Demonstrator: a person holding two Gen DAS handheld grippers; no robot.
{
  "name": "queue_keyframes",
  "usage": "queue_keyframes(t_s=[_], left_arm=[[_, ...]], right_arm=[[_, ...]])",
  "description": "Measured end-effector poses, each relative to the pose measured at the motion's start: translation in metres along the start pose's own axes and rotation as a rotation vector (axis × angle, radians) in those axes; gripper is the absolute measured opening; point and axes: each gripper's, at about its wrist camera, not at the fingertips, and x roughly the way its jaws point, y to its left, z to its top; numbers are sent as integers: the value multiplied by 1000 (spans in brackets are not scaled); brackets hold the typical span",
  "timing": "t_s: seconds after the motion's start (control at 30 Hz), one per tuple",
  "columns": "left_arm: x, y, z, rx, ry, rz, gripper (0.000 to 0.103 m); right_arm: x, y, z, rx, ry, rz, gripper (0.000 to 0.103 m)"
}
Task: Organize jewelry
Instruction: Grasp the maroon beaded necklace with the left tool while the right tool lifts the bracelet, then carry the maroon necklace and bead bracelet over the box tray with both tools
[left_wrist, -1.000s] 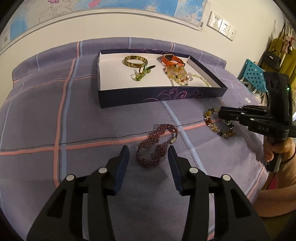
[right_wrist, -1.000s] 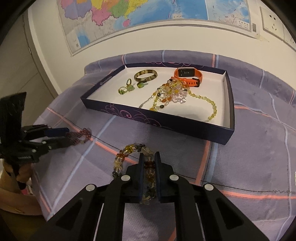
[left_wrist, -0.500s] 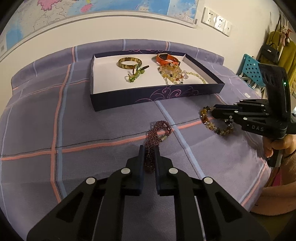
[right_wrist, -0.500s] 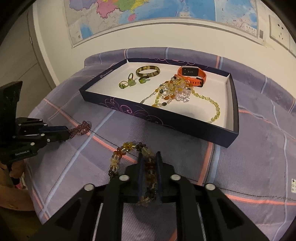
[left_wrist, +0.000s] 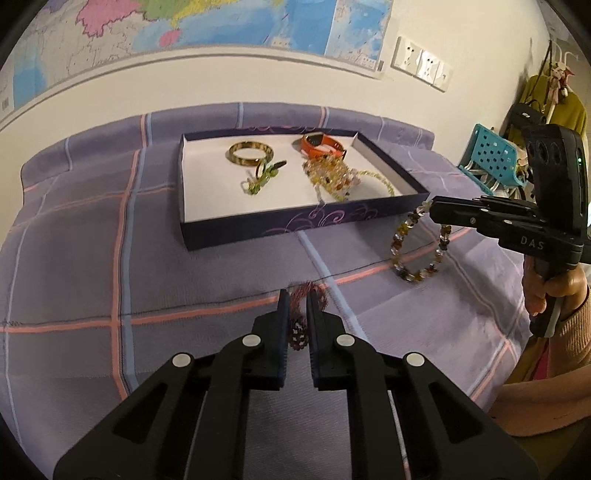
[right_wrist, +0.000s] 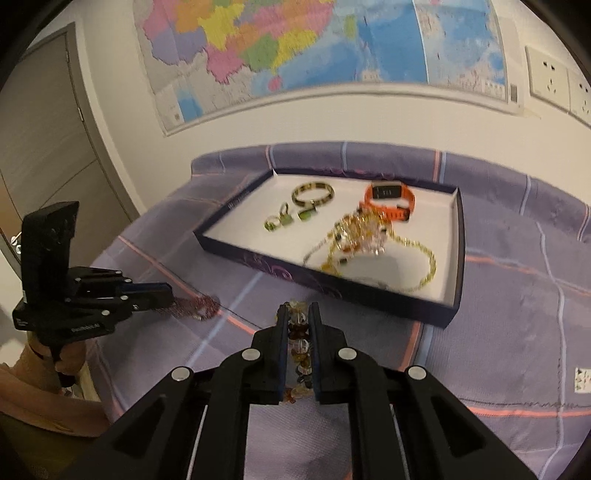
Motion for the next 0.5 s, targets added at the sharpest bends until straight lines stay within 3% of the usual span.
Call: queue_keyframes(t_s=[0.5], left_arm=[[-31,-10,27,52,-91,0,9]], right_arm=[[-21,3,16,-19,-63,1,9]])
